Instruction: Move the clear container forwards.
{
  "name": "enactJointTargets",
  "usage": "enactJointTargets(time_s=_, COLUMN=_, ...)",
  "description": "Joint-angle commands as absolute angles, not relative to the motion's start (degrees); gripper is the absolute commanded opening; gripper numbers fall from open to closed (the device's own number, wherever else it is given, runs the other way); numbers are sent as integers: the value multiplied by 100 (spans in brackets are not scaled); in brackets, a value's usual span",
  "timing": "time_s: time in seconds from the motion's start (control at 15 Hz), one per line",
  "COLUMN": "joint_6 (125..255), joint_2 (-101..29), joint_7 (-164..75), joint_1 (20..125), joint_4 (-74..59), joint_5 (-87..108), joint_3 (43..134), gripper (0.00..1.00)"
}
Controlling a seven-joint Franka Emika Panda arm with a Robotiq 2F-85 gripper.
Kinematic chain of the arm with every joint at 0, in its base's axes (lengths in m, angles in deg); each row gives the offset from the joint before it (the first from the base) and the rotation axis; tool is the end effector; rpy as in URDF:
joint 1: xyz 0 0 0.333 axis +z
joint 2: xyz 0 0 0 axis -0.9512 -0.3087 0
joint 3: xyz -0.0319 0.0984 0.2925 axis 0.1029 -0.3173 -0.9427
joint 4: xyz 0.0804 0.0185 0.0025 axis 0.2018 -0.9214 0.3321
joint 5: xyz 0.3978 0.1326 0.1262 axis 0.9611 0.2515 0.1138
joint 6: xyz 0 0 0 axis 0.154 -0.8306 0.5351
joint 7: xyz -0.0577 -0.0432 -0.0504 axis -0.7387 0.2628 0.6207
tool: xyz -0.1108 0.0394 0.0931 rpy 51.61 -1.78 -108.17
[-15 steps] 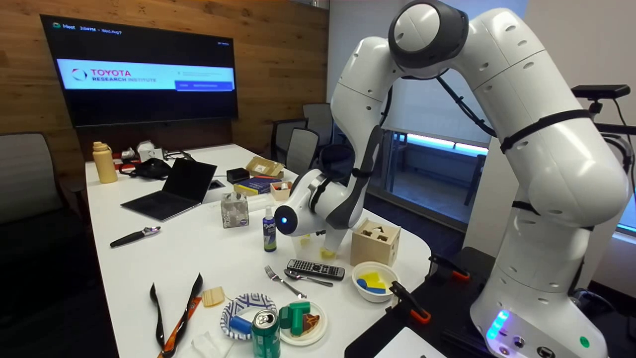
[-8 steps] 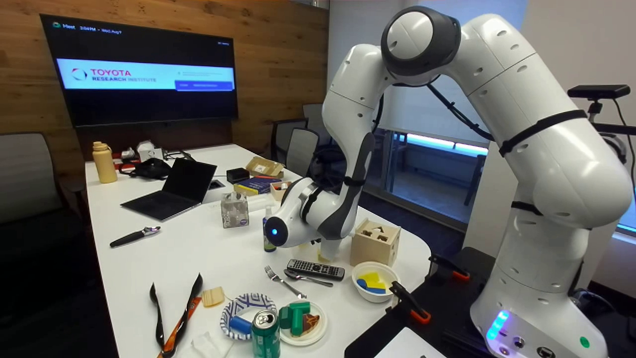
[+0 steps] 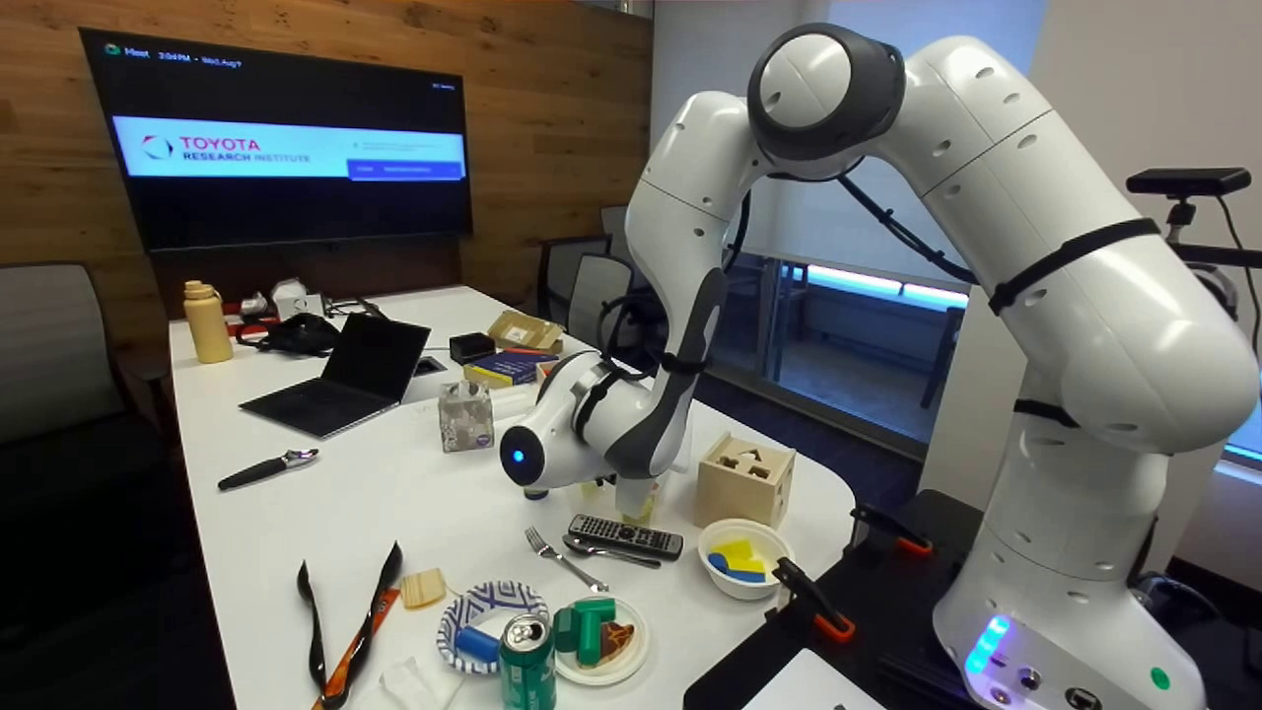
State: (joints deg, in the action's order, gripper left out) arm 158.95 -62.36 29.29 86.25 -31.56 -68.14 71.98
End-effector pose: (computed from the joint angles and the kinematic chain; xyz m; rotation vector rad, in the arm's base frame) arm 0.5147 0.1440 0.0020 2.0107 0.1832 0.3393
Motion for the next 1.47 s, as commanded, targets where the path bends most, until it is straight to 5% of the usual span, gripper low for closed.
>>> enactJointTargets(time_s=0.0, joint_6=15863, joint_2=-6265, joint_7=2502, joint_1=8645, joint_4=-2945, joint_5=-6536, joint_3=7169, gripper=1)
enactJointTargets(time_s=0.47, joint_6=16265, joint_2=-6244, joint_7=2006, joint_1=8499, joint_4=-2825, joint_5=-6251, joint_3=7174, gripper=1)
enactJointTargets(time_s=0.53, joint_6=16377, joint_2=-6239, joint_7=1929, joint_1=8471, joint_4=-2819, joint_5=-6208, joint_3=7170, gripper=29)
enactJointTargets(time_s=0.6, joint_6=16536, joint_2=-6225, joint_7=1850, joint_1=8425, joint_4=-2825, joint_5=-6171, joint_3=7161, gripper=30)
enactJointTargets(time_s=1.2, joint_6=18270, joint_2=-6129, joint_7=907, joint_1=8050, joint_4=-2924, joint_5=-5311, joint_3=7287, gripper=96)
enactJointTargets(time_s=1.4, joint_6=18655, joint_2=-6115, joint_7=531, joint_1=8007, joint_4=-2955, joint_5=-4894, joint_3=7389, gripper=100)
